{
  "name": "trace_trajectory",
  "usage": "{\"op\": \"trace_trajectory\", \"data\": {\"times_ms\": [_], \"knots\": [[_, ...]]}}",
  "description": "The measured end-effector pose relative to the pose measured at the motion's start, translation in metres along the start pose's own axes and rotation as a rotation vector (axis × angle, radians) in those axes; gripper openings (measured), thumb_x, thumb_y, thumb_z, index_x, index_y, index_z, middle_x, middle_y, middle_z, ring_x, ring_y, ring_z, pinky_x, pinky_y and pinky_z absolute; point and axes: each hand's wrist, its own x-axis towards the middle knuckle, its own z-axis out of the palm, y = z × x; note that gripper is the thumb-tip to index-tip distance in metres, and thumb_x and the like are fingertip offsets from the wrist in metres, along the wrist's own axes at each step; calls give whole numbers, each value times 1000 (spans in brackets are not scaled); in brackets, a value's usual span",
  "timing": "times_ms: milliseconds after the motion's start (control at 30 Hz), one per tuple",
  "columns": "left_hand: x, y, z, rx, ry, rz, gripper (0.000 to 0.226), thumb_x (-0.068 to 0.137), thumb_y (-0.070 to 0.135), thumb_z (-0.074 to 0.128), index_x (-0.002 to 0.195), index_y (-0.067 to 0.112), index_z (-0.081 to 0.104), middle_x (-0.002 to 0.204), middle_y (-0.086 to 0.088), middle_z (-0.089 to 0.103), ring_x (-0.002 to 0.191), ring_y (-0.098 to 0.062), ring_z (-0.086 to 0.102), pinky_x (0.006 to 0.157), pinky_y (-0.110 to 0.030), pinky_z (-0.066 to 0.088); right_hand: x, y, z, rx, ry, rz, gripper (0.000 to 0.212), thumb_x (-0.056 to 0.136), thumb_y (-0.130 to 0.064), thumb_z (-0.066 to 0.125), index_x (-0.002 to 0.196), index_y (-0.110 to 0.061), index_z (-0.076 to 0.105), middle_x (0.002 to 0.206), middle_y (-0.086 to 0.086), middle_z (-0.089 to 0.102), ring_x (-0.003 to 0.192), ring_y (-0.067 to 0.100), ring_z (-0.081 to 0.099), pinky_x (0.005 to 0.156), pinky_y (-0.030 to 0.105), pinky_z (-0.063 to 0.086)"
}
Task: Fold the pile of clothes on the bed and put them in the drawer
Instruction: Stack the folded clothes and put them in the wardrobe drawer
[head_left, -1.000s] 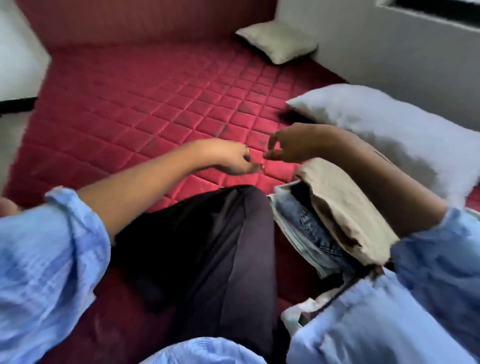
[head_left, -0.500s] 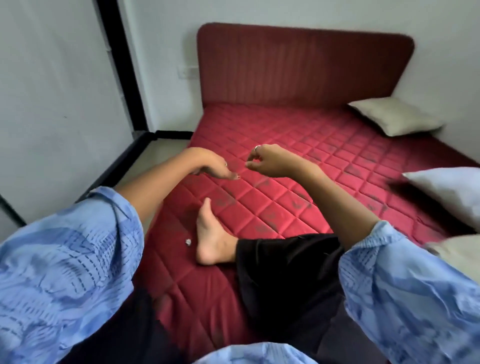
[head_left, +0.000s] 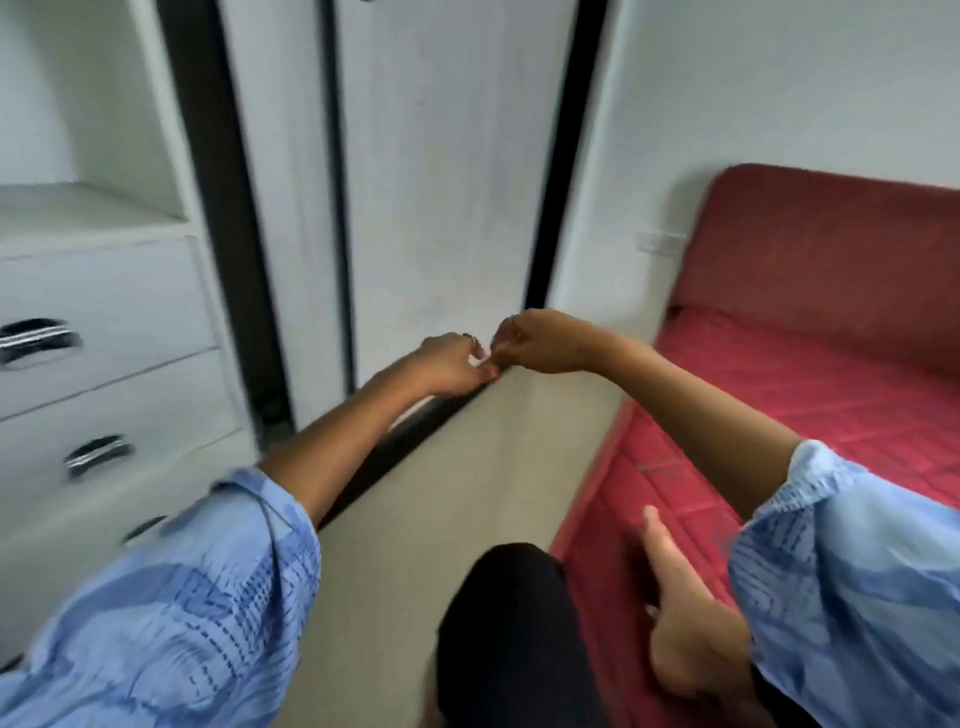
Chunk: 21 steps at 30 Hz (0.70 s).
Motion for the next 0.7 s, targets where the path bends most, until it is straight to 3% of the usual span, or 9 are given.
{"op": "trace_trajectory", "data": {"times_ms": [67,200,600,700], "knots": [[-18,-44,-9,-66,110,-82,48,95,41,53,135,16,50,142,-7,47,129,-27,45,105,-32,37,28,-40,6,32,-26,-95,34,96,-35,50,114,-12,66,118,3,65,107,23,59,94,33,44],[-67,-122,-27,-82,259,-306,44,93,37,56,130,14,55,132,-10,56,118,-31,54,100,-40,44,65,-125,22,79,-56,-297,31,98,-29,49,117,-10,65,122,6,63,108,23,58,94,32,43],[-183,-235,-57,-120,591,-734,55,93,29,59,141,13,40,149,-9,37,137,-28,33,112,-40,31,130,-272,74,40,-217,-688,30,98,-31,50,119,-14,63,124,6,59,115,22,53,94,27,39],[-208,-250,-70,-91,535,-852,59,94,32,58,144,13,35,152,-9,32,140,-27,28,114,-36,26,156,-295,85,-51,-283,-800,30,97,-29,52,118,-10,62,125,12,59,116,27,53,93,27,39]]}}
